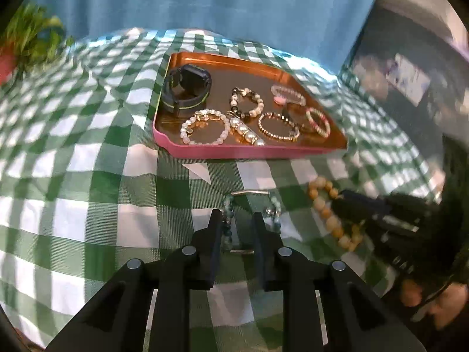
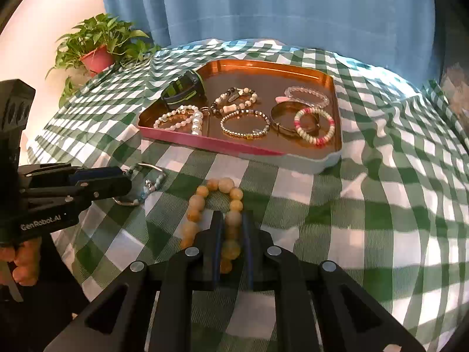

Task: Organize jewelry
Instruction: 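Lift both bracelets and carry them over the copper tray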

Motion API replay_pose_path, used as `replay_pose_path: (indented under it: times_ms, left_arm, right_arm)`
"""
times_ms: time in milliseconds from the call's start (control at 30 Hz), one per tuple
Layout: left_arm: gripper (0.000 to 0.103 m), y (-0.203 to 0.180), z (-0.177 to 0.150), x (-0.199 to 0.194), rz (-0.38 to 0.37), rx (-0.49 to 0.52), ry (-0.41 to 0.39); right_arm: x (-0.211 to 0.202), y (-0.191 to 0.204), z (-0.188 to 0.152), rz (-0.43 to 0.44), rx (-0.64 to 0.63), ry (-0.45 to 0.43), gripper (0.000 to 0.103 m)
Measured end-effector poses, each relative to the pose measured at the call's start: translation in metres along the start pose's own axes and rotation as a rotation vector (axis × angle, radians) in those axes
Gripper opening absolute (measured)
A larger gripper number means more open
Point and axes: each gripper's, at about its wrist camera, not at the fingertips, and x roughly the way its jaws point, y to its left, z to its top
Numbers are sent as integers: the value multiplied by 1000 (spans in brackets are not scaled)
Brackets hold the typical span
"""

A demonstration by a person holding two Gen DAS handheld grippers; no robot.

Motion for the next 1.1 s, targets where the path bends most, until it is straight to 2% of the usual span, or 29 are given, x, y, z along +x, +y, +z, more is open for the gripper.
replay_pose_path:
  times_ms: [67, 233, 300, 400, 500, 567, 700, 767, 900, 1100]
  left_arm:
    - [5, 6, 2, 0, -3, -17, 8]
    - [5, 11, 4, 0, -6, -65, 11]
    - [5, 13, 4, -3, -43, -105, 18]
    - [5, 6, 4, -18, -42, -101, -11]
    - [5, -2, 4, -37, -41, -106, -46]
    - [5, -9, 3, -48, -38, -103, -66]
    - [5, -19, -1, -72, -102, -130, -88]
    - [5, -28, -3, -88, -111, -116, -109]
    - [5, -46, -5, -122, -107, -77, -154]
    - [5, -79, -15, -178, -66, 4, -247]
  right_arm:
    - [1, 3, 0, -20, -27, -6, 11]
    - [2, 5, 4, -38, -25, 5, 10]
    - [3, 6, 5, -53, -14, 0, 10]
    - [1, 10, 4, -49, 14, -7, 10]
    - [-14, 15, 6, -17, 61, -43, 10]
    - [-29, 22, 7, -28, 62, -78, 10]
    - [-51, 30, -1, -45, 88, -104, 10]
    - [-60, 32, -6, -52, 100, -100, 10]
    - [-93, 42, -10, -76, 89, -149, 10]
    - [-141, 56, -19, -78, 100, -219, 10]
